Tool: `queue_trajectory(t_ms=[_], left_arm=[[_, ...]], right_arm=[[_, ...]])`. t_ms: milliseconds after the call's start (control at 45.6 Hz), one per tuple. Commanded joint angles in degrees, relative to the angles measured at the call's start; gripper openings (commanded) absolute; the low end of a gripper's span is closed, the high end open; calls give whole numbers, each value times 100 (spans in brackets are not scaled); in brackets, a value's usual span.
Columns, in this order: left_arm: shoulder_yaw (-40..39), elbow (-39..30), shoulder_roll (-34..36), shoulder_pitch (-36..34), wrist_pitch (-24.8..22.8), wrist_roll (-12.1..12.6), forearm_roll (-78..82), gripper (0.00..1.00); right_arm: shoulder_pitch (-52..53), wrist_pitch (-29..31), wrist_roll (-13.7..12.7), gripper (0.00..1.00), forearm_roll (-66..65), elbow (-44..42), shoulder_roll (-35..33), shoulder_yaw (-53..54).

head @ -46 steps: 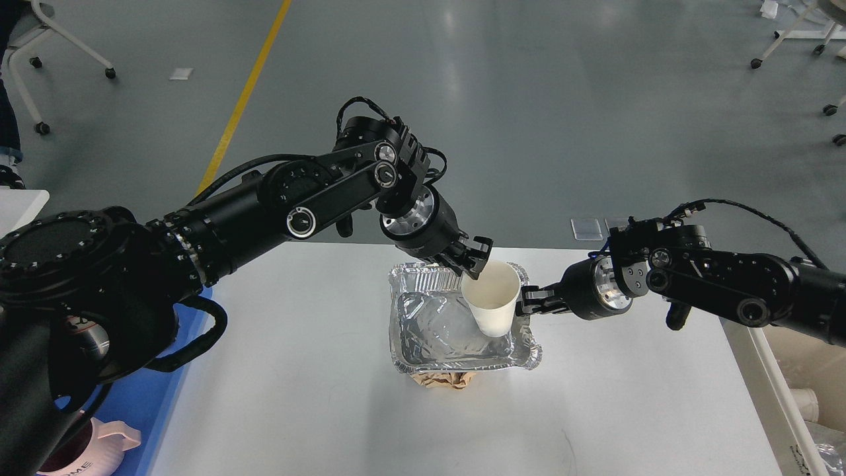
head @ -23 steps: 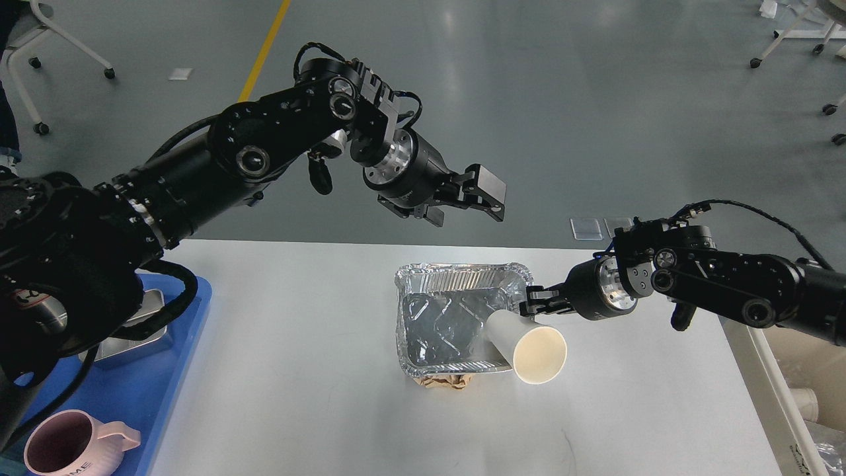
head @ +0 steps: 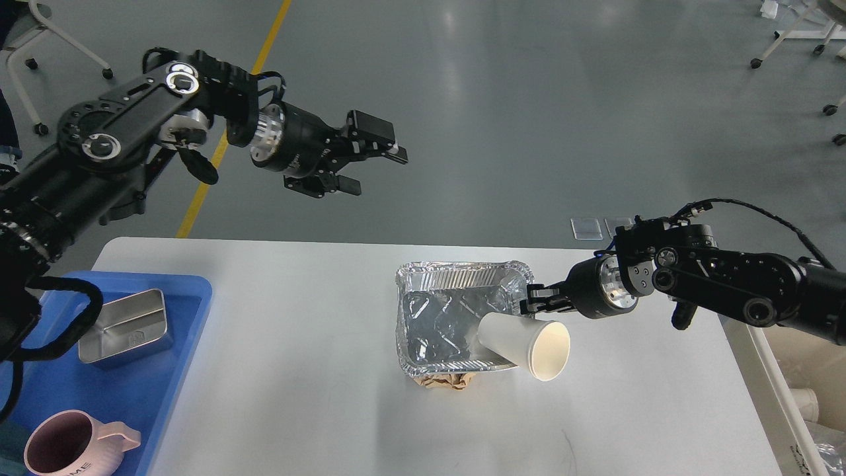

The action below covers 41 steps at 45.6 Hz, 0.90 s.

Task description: Tidy desktop

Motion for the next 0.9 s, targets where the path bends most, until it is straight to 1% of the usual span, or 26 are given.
queue_trajectory(t_ms=[0,66,132,176,263,329,351,483,614,658,724,834,878], left_arm=[[-999,-170,605,631,0,-6,-12,98],[-1474,-416,1027,1115,0,-32,6,98],[-1818,-758,1510,1703,9,-199,32,98],[-1976,-1031,1800,2107,9,-418,50,98],[-2450,-1541,2381,3021,35,-972,68,98],[-2986,-1813,2697,3707,44,-1245,68,98],[-3327,-1893,2820,4031,44,-1298,68,98],[-4752,-1955,3190,5298,35,-1298,68,98],[-5860,-2016,3629,6397,-18,-1325,68,98],[-6203,-2043,3726,6775,-112,-1325,68,98],[-6782,-2095,3867,7337,-112,-1316,76,98],[-7767,-2332,3946,8146,-112,-1307,225,98],[-8119,-2368,3964,8314,-112,-1307,313,98]], right_arm=[[13,0,5,0,52,4,-59,-1],[13,0,5,0,70,-5,-85,-1],[13,-8,-3,0,70,4,-112,8],[13,-8,-3,0,70,4,-164,26],[13,-9,-3,0,79,13,-208,43],[13,-9,-3,0,79,13,-243,52],[13,-17,-3,0,79,13,-270,52],[31,-17,-3,0,193,30,-340,78],[83,-17,-3,0,202,39,-428,96],[92,-17,-3,0,202,39,-428,105],[101,-35,-3,0,202,39,-428,114],[127,-44,-3,0,211,39,-437,122],[136,-35,-3,0,211,39,-437,131]])
